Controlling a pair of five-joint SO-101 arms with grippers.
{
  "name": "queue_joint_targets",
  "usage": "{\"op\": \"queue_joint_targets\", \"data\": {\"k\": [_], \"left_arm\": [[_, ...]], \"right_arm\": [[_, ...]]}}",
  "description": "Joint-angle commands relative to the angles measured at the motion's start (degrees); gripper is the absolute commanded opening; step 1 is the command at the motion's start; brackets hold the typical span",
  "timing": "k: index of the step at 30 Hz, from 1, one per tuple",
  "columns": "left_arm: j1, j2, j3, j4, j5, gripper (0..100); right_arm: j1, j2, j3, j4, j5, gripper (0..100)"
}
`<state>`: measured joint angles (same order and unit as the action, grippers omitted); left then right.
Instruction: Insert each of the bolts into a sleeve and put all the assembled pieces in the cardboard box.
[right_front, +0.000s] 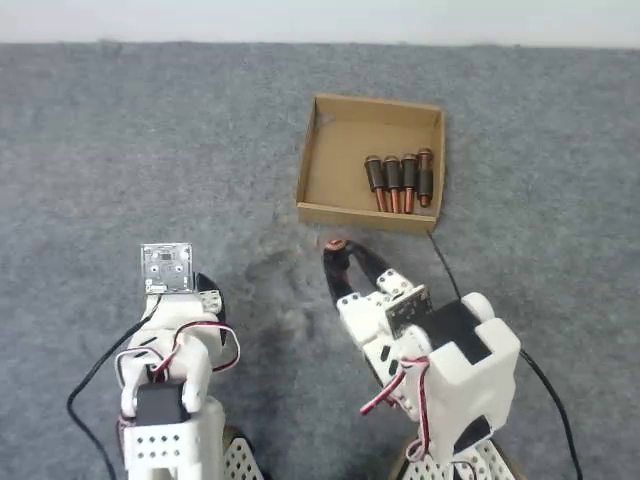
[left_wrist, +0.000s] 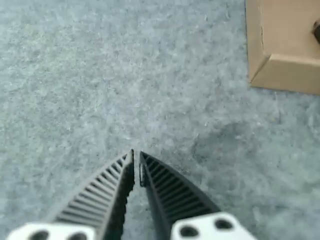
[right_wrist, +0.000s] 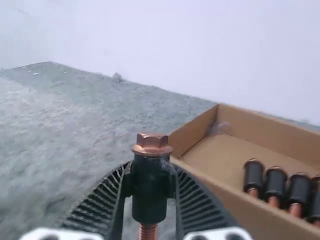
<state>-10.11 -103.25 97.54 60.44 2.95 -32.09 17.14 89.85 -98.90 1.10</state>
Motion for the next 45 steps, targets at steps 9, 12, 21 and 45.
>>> {"op": "queue_joint_targets", "data": {"k": [9,12,21,45], "left_arm": [[-0.26,-0.97,-1.01,3.43,-0.62,1],[-0.26,-0.97,-1.01,3.52,-0.62,1],[-0.44,-0.97,-1.01,3.52,-0.62,1],[-0.53,-0.97,-1.01,3.52,-0.62,1]], "right_arm": [[11.30,-19.65,-20.57,20.26,0.62,0.7],[12.35,-21.32,-27.52,31.43,0.44,0.7],[12.26,-21.58,-47.82,71.69,0.18,0.7],[11.91,6.64,-98.11,136.57,-0.26,1.2]]}}
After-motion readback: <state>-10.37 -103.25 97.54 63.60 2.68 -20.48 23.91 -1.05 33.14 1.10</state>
